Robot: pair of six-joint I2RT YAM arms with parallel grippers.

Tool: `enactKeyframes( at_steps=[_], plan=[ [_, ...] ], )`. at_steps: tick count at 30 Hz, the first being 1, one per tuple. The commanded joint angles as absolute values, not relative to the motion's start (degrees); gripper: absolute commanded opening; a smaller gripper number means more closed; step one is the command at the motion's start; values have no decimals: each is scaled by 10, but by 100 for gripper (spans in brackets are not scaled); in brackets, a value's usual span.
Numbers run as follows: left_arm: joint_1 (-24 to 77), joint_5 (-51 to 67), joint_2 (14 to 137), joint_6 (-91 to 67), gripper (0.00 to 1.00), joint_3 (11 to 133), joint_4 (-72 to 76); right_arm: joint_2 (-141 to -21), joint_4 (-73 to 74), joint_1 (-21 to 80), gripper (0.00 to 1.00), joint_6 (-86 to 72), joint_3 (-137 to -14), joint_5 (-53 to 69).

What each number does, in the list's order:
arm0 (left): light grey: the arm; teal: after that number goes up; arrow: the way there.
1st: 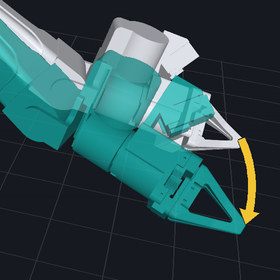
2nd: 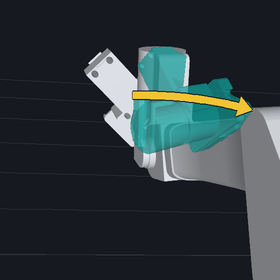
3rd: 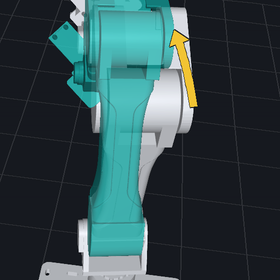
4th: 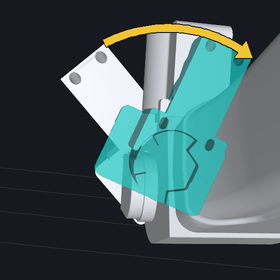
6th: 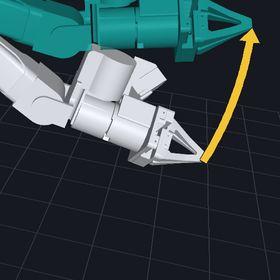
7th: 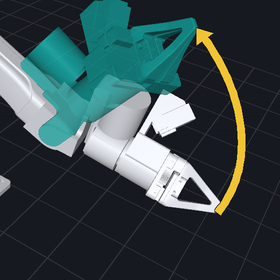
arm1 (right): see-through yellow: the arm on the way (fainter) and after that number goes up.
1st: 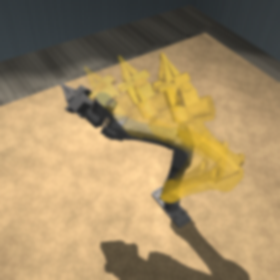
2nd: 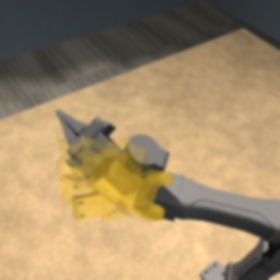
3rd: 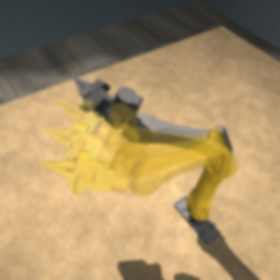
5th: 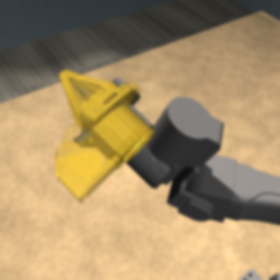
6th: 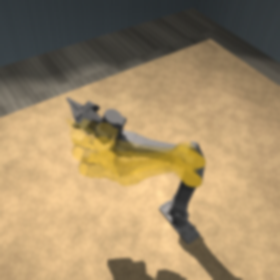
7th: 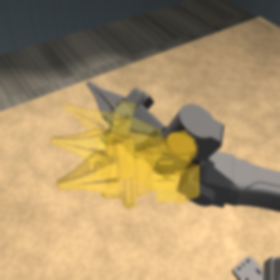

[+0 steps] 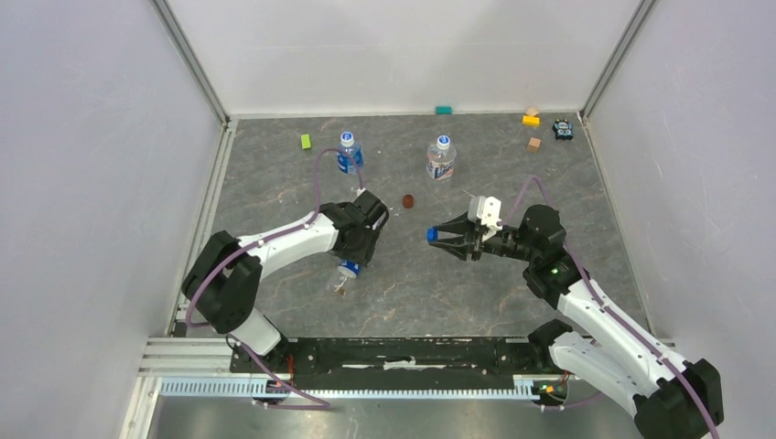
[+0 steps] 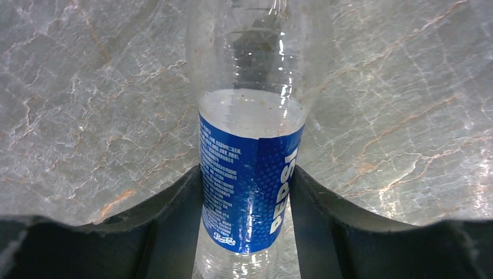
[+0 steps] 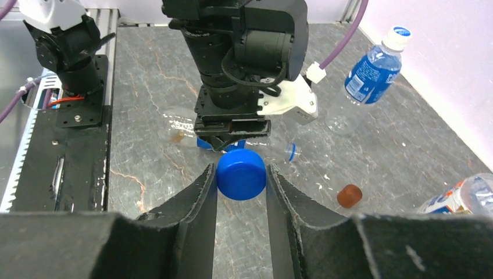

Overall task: Screw on the bottle caps
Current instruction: Pick up the plastic bottle at the center of the board.

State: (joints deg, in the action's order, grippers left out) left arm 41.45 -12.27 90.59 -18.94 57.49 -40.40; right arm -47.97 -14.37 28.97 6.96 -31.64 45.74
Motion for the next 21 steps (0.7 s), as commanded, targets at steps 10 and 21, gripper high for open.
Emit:
enactKeyframes(
  at_steps=[10, 21],
  plan=[
    [467, -63, 697, -85, 42, 506, -272, -454, -8, 288, 0, 95, -399, 410],
    [468, 56, 461, 160, 41, 403, -133, -531, 227, 288, 0, 168, -589, 409]
  ],
)
